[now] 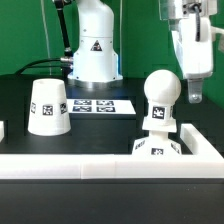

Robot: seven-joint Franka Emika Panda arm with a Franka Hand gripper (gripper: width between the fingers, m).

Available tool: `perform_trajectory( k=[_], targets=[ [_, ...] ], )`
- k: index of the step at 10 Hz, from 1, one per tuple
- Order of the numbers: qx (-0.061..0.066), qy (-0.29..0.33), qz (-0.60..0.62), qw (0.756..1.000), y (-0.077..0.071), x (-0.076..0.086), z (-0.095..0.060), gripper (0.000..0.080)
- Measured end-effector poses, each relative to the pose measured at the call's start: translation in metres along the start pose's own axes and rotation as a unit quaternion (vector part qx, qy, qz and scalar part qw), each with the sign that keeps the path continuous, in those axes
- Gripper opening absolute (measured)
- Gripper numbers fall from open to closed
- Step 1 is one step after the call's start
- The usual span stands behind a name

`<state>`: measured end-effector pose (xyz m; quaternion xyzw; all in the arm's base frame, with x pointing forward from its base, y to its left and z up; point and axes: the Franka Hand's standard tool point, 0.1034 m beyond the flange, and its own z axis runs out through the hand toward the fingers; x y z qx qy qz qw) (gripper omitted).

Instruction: Assemble lamp

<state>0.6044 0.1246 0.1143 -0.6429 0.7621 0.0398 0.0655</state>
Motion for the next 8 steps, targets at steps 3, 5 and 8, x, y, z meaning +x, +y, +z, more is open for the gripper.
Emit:
perform_trajectory(
  k=[3,5,8],
  targets=[
    [-0.014,0.004,-0.13,0.991,0.016,-0.016,-0.001,0.0698],
    [-0.018,0.005,-0.199,0.98,0.03,-0.019,0.001,0.0698],
    [-0.016,0.006,-0.199,0.98,0.036,-0.017,0.004,0.0698]
  ],
)
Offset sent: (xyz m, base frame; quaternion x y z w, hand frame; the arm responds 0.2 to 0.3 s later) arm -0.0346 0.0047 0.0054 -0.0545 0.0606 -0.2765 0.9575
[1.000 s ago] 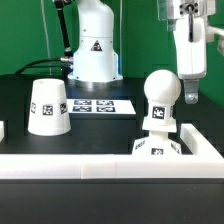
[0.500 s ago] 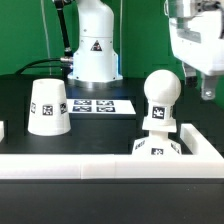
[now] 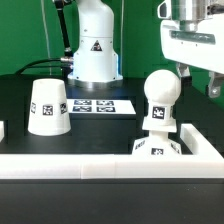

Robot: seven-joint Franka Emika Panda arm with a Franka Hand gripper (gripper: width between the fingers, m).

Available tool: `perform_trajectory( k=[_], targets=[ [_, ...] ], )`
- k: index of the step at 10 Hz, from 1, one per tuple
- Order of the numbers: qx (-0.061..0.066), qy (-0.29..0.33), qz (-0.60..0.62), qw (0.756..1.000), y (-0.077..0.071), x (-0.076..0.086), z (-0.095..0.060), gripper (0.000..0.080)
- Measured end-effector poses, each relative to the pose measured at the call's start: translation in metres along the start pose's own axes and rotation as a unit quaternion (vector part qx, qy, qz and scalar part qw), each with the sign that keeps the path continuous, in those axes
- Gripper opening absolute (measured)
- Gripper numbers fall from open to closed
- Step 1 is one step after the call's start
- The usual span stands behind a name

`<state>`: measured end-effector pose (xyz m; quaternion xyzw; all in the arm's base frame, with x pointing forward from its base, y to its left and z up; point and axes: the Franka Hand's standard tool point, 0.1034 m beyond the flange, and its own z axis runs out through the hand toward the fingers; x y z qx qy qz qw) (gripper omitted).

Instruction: Assemble lamp

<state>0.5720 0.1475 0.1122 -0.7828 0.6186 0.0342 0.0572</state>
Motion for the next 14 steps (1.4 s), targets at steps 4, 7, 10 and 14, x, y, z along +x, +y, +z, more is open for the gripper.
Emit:
perform_trajectory(
  k=[4,7,10,14],
  targets=[
    [-0.021,0.009,-0.14,0.99,0.014,-0.001,0.001,0.0698],
    [-0.035,0.012,-0.262,0.964,0.033,0.014,0.003,0.0698],
    [-0.029,0.012,-0.253,0.967,0.035,0.02,0.004,0.0698],
    [-0.034,0.021,-0.391,0.92,0.047,0.053,-0.003,0.0698]
  ],
)
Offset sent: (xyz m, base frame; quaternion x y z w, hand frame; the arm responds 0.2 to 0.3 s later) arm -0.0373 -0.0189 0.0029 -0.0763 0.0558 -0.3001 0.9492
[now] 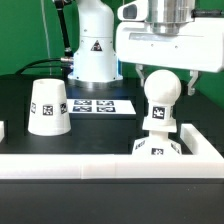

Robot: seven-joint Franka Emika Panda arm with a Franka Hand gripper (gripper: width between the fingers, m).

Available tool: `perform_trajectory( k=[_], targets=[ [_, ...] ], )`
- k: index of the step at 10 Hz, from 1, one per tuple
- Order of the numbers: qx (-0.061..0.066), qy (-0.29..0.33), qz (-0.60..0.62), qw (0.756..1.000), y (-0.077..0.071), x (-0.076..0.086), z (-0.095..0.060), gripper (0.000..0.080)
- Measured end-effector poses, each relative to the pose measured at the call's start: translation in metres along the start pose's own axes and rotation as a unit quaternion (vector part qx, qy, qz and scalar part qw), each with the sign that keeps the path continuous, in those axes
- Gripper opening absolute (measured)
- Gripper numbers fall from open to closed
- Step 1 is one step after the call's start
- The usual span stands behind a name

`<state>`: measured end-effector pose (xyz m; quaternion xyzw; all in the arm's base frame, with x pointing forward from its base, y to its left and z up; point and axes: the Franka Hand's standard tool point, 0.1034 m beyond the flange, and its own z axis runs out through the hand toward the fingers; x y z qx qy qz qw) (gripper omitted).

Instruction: Assemble lamp

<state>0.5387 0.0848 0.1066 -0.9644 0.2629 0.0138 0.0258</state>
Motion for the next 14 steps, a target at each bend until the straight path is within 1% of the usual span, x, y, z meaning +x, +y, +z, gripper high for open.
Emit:
perform_trajectory(
  k=[1,2,4,6,7,8,9,10,11,14],
  targets=[
    [-0.002,0.0,-0.041,0.999,0.014,0.006,-0.001,0.0698],
    [-0.003,0.001,-0.054,0.999,0.026,0.01,-0.002,0.0698],
    [-0.005,0.003,-0.051,0.999,0.035,0.017,-0.002,0.0698],
    [-0.007,0.005,-0.051,0.999,0.049,0.026,-0.003,0.0698],
    [-0.005,0.011,-0.089,0.996,0.059,0.029,-0.005,0.0698],
    [-0.003,0.016,-0.108,0.994,0.079,0.032,-0.006,0.0698],
    [-0.005,0.024,-0.132,0.991,0.098,0.036,-0.004,0.0698],
    [-0.007,0.027,-0.151,0.988,0.111,0.039,-0.004,0.0698],
    [-0.01,0.03,-0.154,0.988,0.125,0.047,-0.006,0.0698],
    [-0.014,0.032,-0.148,0.988,0.143,0.055,-0.006,0.0698]
  ],
)
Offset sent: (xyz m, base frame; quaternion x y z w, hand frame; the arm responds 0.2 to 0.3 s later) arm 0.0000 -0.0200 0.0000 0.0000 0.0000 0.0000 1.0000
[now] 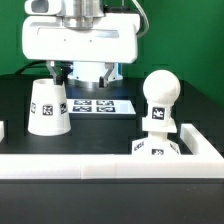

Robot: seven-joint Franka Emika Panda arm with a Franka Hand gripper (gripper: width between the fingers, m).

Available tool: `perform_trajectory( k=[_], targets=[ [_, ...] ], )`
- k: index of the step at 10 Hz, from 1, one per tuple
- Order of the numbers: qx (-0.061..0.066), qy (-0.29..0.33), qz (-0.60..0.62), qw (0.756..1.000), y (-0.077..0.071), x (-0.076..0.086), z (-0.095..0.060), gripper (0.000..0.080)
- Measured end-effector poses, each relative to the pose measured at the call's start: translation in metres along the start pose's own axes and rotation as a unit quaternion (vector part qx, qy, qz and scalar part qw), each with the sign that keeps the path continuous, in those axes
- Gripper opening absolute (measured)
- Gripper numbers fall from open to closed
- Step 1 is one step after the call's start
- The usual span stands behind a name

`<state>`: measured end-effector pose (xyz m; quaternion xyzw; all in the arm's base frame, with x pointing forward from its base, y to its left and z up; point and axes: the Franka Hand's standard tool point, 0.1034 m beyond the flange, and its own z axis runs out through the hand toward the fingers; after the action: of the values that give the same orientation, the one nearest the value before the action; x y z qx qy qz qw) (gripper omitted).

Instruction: Assemble lamp

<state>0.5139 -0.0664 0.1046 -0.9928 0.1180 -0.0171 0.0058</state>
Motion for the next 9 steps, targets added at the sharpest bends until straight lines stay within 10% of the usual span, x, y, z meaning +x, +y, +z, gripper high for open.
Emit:
perform_trajectory(
  k=[5,9],
  targets=[
    [-0.003,0.001,0.02,1.0,0.035,-0.028,0.001,0.0698],
    [-0.007,-0.003,0.012,1.0,0.026,-0.037,0.012,0.0698]
  ],
)
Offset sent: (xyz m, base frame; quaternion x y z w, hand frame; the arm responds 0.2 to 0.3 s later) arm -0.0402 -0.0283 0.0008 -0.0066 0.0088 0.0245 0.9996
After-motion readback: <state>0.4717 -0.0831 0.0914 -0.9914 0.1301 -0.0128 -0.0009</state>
